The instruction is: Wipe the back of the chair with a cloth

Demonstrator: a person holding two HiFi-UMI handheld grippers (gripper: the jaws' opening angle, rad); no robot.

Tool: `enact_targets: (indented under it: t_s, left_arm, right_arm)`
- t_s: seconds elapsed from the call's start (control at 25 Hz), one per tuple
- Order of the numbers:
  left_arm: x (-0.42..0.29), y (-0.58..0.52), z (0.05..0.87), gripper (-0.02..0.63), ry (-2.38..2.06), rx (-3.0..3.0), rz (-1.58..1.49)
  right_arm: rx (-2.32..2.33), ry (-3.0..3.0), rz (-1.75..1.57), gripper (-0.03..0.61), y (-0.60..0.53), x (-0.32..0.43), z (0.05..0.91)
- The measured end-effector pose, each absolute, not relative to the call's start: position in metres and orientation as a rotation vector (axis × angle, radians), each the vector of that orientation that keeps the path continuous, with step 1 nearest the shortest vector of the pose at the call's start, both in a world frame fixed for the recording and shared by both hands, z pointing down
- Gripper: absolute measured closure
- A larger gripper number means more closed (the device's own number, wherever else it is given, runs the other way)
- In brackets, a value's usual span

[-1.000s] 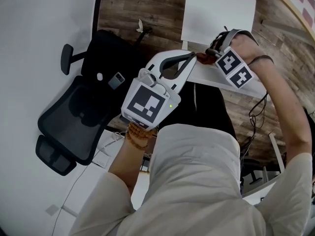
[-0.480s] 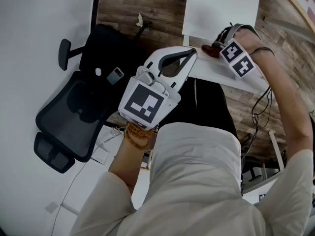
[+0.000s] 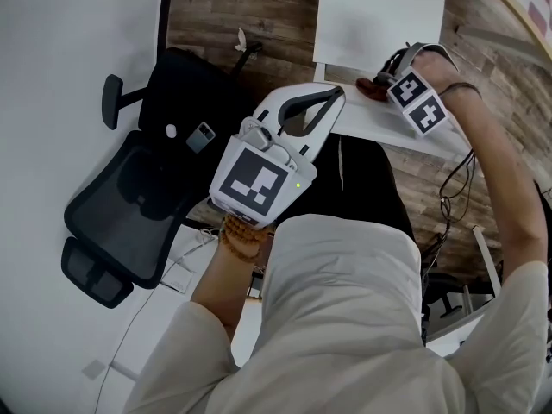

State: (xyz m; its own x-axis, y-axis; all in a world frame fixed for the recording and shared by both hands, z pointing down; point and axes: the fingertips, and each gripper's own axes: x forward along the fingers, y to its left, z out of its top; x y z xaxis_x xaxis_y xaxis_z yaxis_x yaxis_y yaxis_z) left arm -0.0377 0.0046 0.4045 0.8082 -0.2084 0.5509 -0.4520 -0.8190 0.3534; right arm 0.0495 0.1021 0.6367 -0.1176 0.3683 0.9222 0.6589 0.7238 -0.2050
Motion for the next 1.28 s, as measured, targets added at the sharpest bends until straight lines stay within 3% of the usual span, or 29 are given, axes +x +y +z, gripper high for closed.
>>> enact_targets:
  t_s: [1.28]
  left_arm:
    - [-0.004,0.006,0.371,0.601,-0.354,2.665,0.717]
  right_arm:
    - [-0.722,-1.802,-0.502,0.495,0.103,0.043,0.489]
